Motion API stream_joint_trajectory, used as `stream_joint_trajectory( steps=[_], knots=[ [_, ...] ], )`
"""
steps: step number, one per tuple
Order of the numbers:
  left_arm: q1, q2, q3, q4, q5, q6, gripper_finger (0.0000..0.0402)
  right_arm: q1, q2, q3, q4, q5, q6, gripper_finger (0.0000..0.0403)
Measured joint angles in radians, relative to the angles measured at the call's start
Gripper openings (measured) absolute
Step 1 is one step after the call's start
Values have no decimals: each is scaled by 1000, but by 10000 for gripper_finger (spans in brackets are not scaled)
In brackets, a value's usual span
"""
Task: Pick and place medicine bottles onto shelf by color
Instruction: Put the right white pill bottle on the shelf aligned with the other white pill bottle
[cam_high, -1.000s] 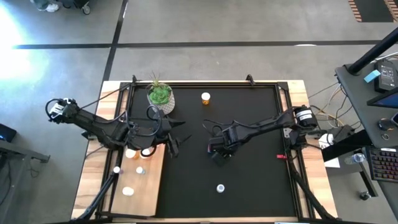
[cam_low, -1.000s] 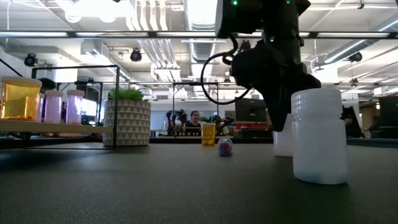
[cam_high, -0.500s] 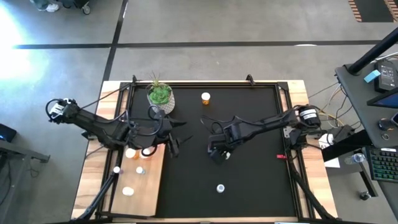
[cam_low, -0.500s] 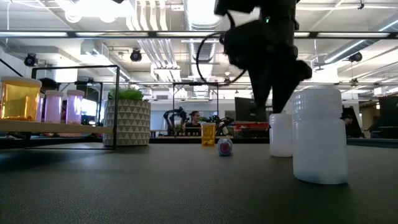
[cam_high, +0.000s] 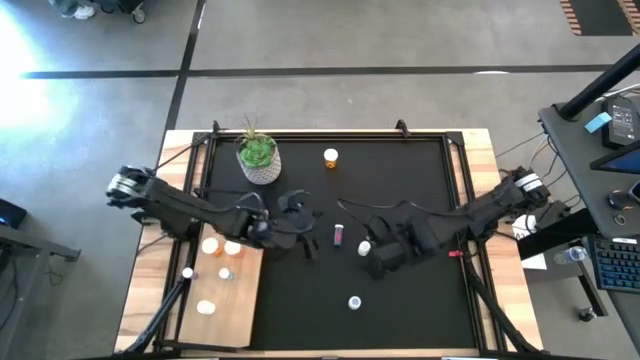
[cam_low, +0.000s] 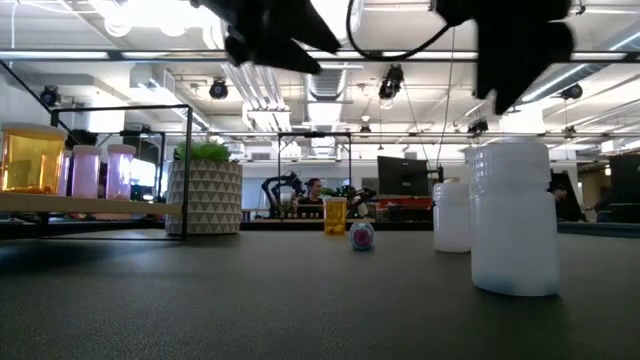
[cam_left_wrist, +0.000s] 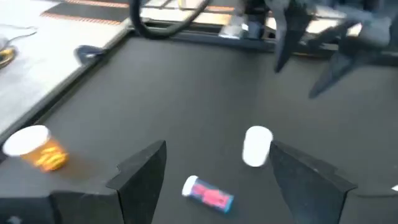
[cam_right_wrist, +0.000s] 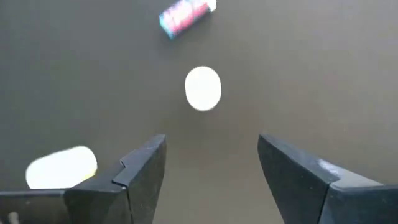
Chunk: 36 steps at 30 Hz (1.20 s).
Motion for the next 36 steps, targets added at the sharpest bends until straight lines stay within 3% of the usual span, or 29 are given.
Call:
stream_joint_trajectory(
  steps=[10, 21, 30, 36],
  knots=[
    [7, 254, 28, 360, 54, 53, 270, 170, -7, -22, -222, 4, 183, 242],
    [7, 501, 170, 421, 87, 51, 270, 241, -7, -93, -271, -2, 228, 242],
    [36, 622, 226, 417, 86, 44, 270, 252, -10, -163, -259, -7, 247, 242],
    [65, 633, 241, 431, 82, 43, 270, 254, -12, -186, -232, -7, 245, 242]
  ],
)
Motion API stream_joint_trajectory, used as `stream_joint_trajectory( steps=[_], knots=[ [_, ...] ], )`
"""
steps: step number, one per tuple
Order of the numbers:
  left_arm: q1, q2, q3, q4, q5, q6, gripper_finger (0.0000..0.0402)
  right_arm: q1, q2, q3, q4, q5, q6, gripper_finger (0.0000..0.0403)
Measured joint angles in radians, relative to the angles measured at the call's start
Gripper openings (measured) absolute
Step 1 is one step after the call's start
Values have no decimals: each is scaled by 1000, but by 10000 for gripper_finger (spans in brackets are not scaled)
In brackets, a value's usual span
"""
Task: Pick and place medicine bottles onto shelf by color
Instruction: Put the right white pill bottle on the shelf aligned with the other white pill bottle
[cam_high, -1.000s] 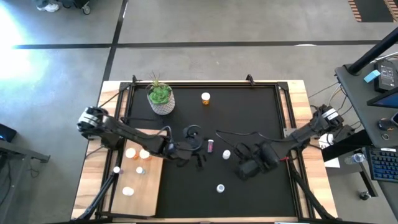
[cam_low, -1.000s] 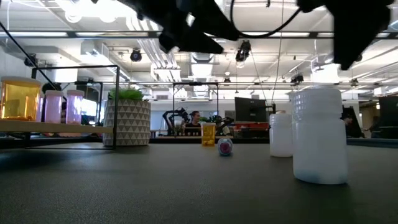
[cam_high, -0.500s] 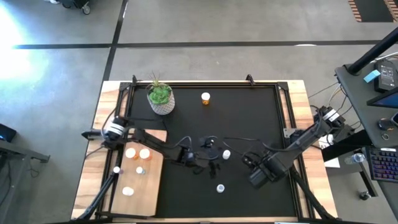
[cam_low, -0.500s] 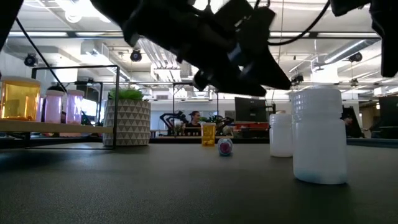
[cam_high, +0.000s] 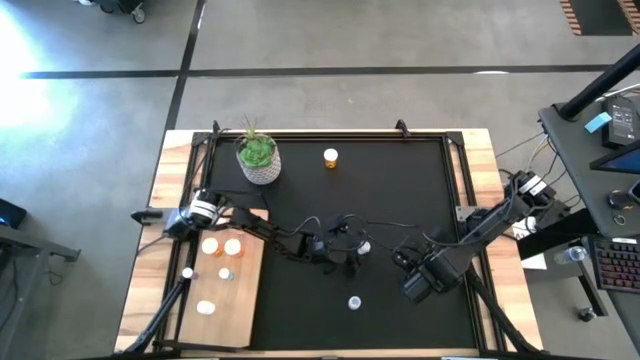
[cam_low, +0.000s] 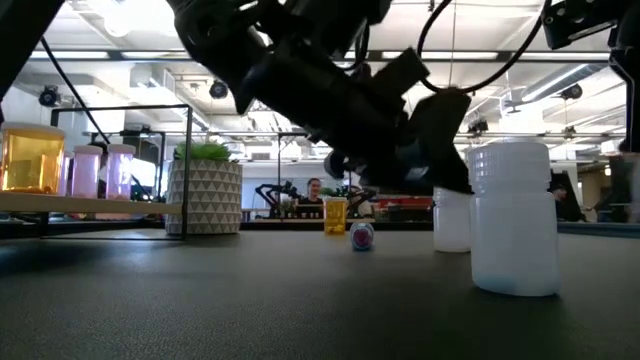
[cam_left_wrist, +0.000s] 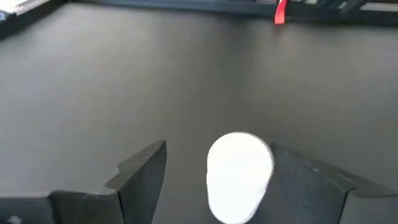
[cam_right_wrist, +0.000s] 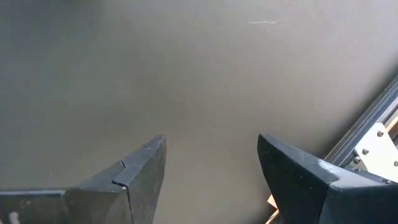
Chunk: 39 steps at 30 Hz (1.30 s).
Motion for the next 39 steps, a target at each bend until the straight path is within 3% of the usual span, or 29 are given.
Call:
stream_joint_trajectory(
  steps=[6, 23, 31, 39],
  knots=[
    [13, 3, -2, 1, 25, -2, 257, 0, -2, -34, 20, 0, -4, 242],
    [12, 3, -5, -9, 104, -2, 118, 0, -8, -48, 41, -13, 13, 242],
    [12, -68, -4, -34, 107, 0, 124, 0, -8, -41, 50, -16, 17, 242],
    [-34, -287, -5, -358, 111, -20, 126, 0, -8, -25, 55, -16, 15, 242]
  ],
)
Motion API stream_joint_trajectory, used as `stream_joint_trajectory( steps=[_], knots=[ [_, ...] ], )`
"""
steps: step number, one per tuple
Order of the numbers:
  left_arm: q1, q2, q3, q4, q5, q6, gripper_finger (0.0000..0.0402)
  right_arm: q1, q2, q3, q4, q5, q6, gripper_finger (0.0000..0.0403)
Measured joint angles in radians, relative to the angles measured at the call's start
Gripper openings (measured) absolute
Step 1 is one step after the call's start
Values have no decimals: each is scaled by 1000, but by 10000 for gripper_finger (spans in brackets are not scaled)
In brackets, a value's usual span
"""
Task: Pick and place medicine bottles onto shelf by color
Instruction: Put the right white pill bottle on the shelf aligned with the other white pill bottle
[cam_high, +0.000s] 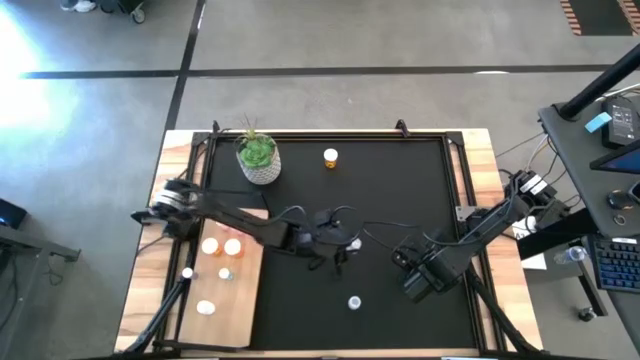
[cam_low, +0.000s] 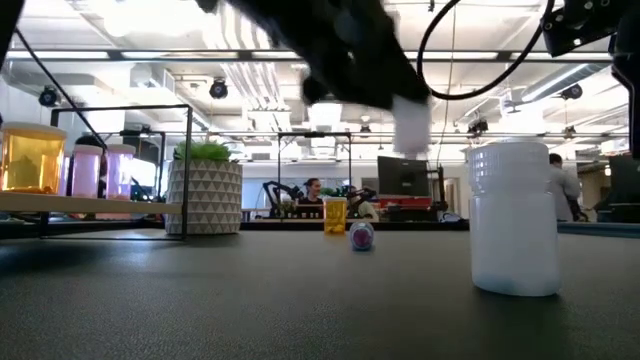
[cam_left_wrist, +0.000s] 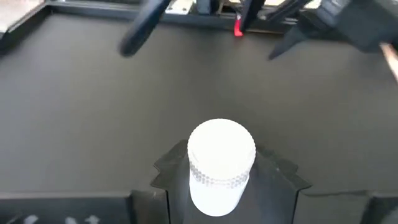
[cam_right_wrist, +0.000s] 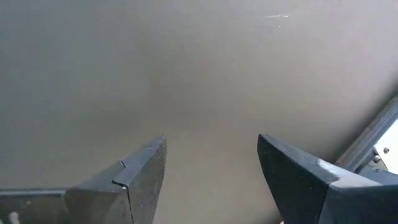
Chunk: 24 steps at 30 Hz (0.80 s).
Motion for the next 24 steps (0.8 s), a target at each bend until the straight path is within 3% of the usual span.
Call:
stream_joint_trajectory(
  steps=[6, 10, 15, 24],
  knots=[
    [-76, -155, -7, -304, 25, -57, 127, 0, 1, 28, 4, 0, -66, 242],
    [-156, -236, -23, -423, 25, -56, 127, 0, 1, 47, 8, 0, -76, 242],
    [-280, -337, -126, -426, 17, -68, 127, 0, 1, 68, 13, 0, -80, 242],
    [-535, -534, -372, -426, -29, -220, 127, 0, 2, 108, 19, 0, -79, 242]
  ],
)
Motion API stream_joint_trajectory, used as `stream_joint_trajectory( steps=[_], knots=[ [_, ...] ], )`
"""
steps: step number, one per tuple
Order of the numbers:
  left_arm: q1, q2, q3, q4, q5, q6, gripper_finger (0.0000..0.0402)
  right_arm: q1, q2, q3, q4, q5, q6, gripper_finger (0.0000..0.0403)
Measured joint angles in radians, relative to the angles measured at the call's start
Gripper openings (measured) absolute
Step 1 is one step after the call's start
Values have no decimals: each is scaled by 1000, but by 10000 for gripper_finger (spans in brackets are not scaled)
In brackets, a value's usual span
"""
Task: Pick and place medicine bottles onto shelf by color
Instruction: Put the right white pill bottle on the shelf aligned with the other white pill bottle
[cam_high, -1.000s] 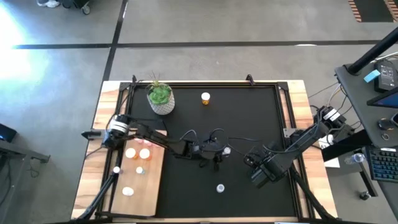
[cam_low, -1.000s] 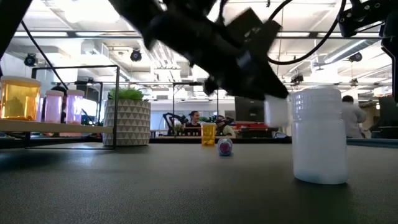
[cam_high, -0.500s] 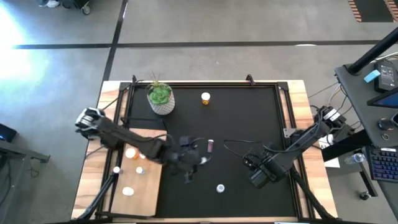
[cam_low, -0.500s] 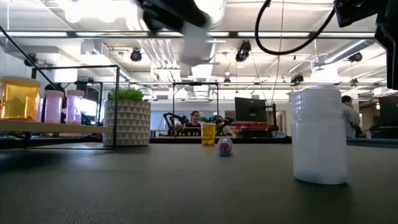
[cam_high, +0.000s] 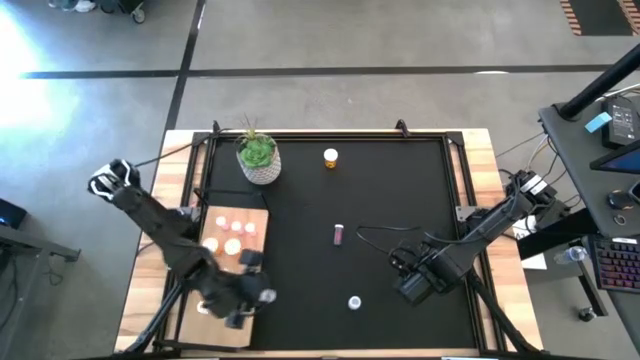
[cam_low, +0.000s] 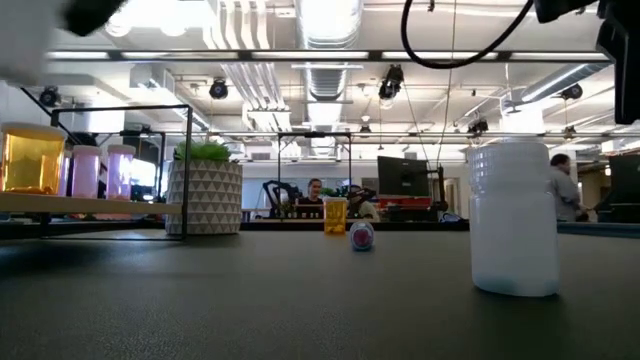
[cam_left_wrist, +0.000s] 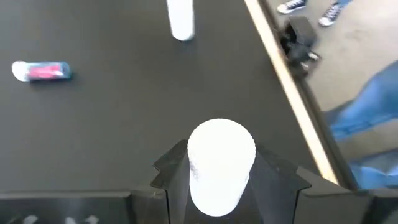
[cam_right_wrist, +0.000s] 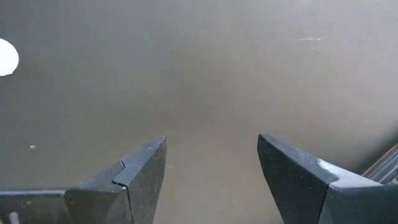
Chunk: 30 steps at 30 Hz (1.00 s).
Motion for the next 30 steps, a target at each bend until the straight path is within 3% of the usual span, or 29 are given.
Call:
stream_joint_trajectory(
  steps=[8, 15, 24, 30],
  knots=[
    [-221, -153, -157, 0, -104, -63, 128, 0, 0, 23, 27, 0, 0, 242],
    [-357, -198, -249, -1, -129, -153, 128, 0, 1, 38, 70, 0, 1, 242],
    [-424, -196, -304, 84, -165, -146, 128, 0, 1, 71, 101, 0, 1, 242],
    [-465, -189, -307, 53, -232, -172, 128, 0, 1, 92, 132, 0, 1, 242]
  ],
)
